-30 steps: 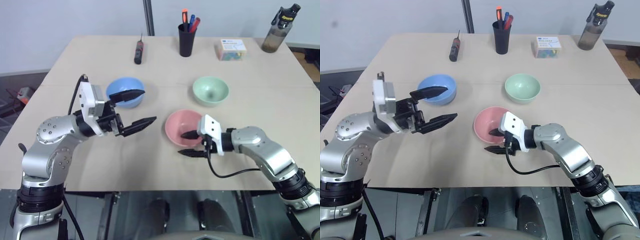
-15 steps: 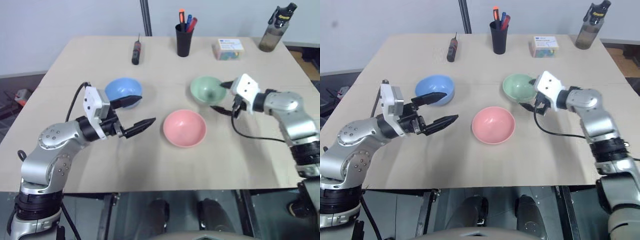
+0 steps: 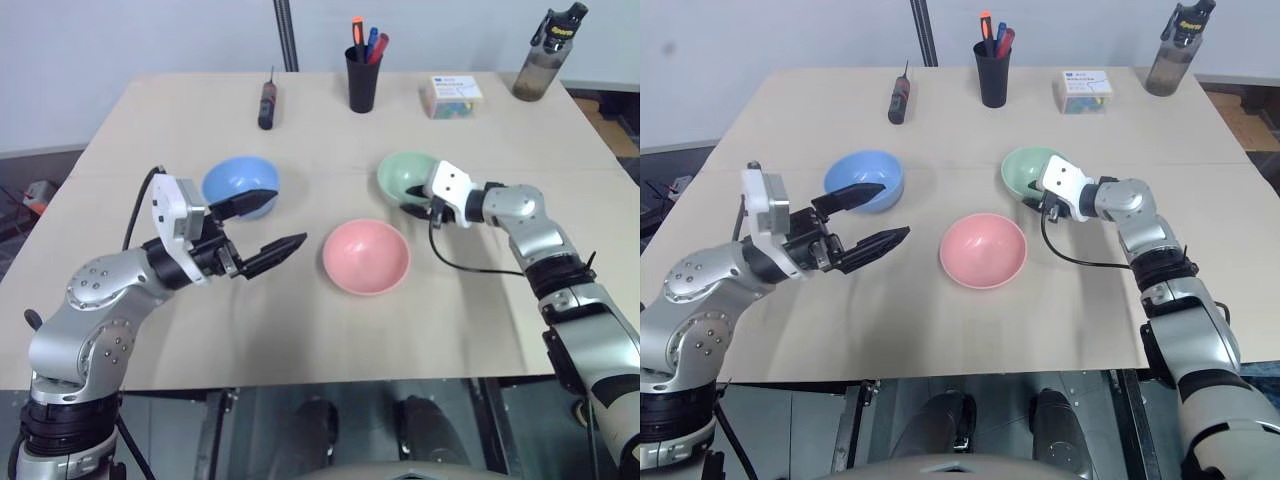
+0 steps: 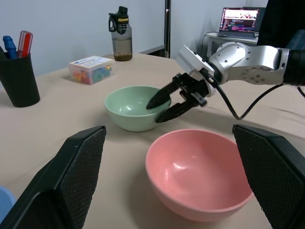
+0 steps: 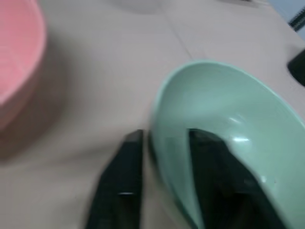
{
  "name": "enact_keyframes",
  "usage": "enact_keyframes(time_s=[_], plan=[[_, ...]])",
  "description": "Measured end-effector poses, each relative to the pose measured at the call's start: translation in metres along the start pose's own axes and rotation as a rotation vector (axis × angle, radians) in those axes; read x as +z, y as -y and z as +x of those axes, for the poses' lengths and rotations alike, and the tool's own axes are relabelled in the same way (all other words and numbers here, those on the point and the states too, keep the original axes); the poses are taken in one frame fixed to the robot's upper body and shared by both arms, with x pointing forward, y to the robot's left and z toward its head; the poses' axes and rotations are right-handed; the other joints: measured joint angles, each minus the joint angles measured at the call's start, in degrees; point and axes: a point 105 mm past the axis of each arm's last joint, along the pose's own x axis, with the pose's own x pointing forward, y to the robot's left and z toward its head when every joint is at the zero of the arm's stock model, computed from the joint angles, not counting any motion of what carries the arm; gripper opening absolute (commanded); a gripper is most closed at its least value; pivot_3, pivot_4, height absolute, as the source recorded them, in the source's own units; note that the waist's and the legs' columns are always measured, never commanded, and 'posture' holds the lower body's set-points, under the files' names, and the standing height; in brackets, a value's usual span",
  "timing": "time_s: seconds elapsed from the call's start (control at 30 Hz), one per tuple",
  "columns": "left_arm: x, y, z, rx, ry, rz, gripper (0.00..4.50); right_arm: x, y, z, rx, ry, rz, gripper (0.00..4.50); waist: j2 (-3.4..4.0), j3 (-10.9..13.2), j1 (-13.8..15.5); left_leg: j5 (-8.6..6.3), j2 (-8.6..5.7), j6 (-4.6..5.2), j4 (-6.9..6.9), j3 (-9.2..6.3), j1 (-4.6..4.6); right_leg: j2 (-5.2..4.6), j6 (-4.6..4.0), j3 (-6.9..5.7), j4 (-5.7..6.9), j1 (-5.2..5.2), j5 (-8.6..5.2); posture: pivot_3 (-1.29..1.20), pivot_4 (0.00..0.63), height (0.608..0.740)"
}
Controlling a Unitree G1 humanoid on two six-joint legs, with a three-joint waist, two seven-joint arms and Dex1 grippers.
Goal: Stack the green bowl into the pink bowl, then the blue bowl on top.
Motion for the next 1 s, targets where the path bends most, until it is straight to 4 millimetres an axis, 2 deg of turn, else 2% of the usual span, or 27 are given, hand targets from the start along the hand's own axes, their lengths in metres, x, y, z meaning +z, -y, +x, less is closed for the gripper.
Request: enact_keyframes(time_s=[0.13,0.23,0.33,0.4,0.47,0.53,0.63,0.7,0.73,0.77,0.87,1.0], plan=[[0.002,0.001,-0.001,-0.004,0.011,-0.003,4.5,-0.001,-0.003,0.0,0.029,-0.004,-0.008,0.01,0.01,0.01,-0.03,0.0,0.0,0.0,0.0,0.0,0.0,0.0,0.0,0.01,0.0,-0.01,0.0,0.0,0.15,0.74],[0.002,0.001,-0.001,-0.007,0.01,-0.002,4.5,0.007,-0.006,-0.006,0.069,0.015,-0.038,0.01,0.03,0.01,0.05,0.0,0.0,0.0,-0.01,-0.01,-0.02,-0.01,0.0,-0.01,-0.01,-0.01,0.0,0.0,0.15,0.74],[0.004,0.001,0.0,-0.011,0.011,0.004,4.5,0.032,-0.01,-0.019,0.105,0.099,-0.008,0.01,0.04,0.03,0.09,0.0,0.0,0.0,-0.02,-0.02,-0.06,-0.02,0.0,-0.01,-0.01,-0.05,0.0,0.0,0.15,0.74],[0.005,0.001,-0.001,-0.013,0.012,0.01,4.5,0.06,-0.02,-0.032,0.164,0.188,0.036,0.01,0.11,0.06,0.22,0.0,0.03,0.0,-0.02,-0.05,-0.11,-0.03,0.0,-0.02,0.0,-0.1,0.0,0.0,0.15,0.74],[0.005,0.0,-0.002,-0.023,0.011,0.011,4.5,0.097,-0.045,-0.047,0.274,0.278,0.037,0.01,0.1,0.06,0.29,-0.01,0.05,0.0,-0.07,-0.07,-0.12,-0.05,0.0,-0.03,-0.03,-0.11,0.0,0.0,0.15,0.74],[0.005,0.0,-0.002,-0.027,0.01,0.009,4.5,0.111,-0.067,-0.051,0.352,0.307,0.058,0.01,0.1,0.05,0.32,-0.01,0.04,0.0,-0.05,-0.07,-0.11,-0.07,0.0,-0.02,-0.02,-0.09,0.0,0.0,0.15,0.74],[0.006,-0.001,-0.002,-0.031,0.013,0.009,4.5,0.114,-0.09,-0.05,0.427,0.297,0.116,0.01,0.1,0.05,0.51,-0.01,0.01,0.0,-0.01,-0.07,-0.07,-0.09,-0.01,-0.03,0.01,-0.05,0.0,0.0,0.15,0.74],[0.007,-0.004,-0.001,-0.028,0.017,0.008,4.5,0.112,-0.104,-0.041,0.459,0.274,0.149,0.01,0.1,0.05,0.53,-0.01,0.01,0.0,-0.01,-0.06,-0.02,-0.08,-0.01,-0.03,0.03,-0.02,0.01,0.0,0.15,0.74],[0.008,-0.005,-0.001,-0.028,0.019,0.011,4.5,0.109,-0.109,-0.036,0.465,0.26,0.156,0.73,0.09,0.05,0.53,-0.01,0.0,0.0,-0.01,-0.06,-0.02,-0.07,-0.01,-0.03,0.04,-0.03,0.01,0.0,0.15,0.74],[0.009,-0.006,0.0,-0.029,0.022,0.015,4.5,0.107,-0.112,-0.031,0.463,0.245,0.157,1.0,0.09,0.05,0.53,-0.01,0.0,0.0,-0.01,-0.06,-0.02,-0.06,-0.01,-0.04,0.04,-0.03,0.01,0.0,0.15,0.74],[0.01,-0.009,0.002,-0.022,0.005,0.04,4.5,0.095,-0.114,-0.019,0.448,0.193,0.177,2.31,0.1,0.05,0.52,-0.01,-0.04,0.0,-0.01,-0.06,-0.05,-0.06,-0.01,-0.03,0.02,-0.05,0.01,0.0,0.15,0.74],[0.001,-0.022,0.001,0.061,-0.058,0.066,4.5,0.091,-0.108,-0.021,0.417,0.177,0.186,4.03,0.09,0.05,0.6,-0.01,-0.04,0.0,-0.03,-0.07,-0.07,-0.05,-0.01,-0.06,0.0,-0.07,0.01,0.0,0.15,0.74]])
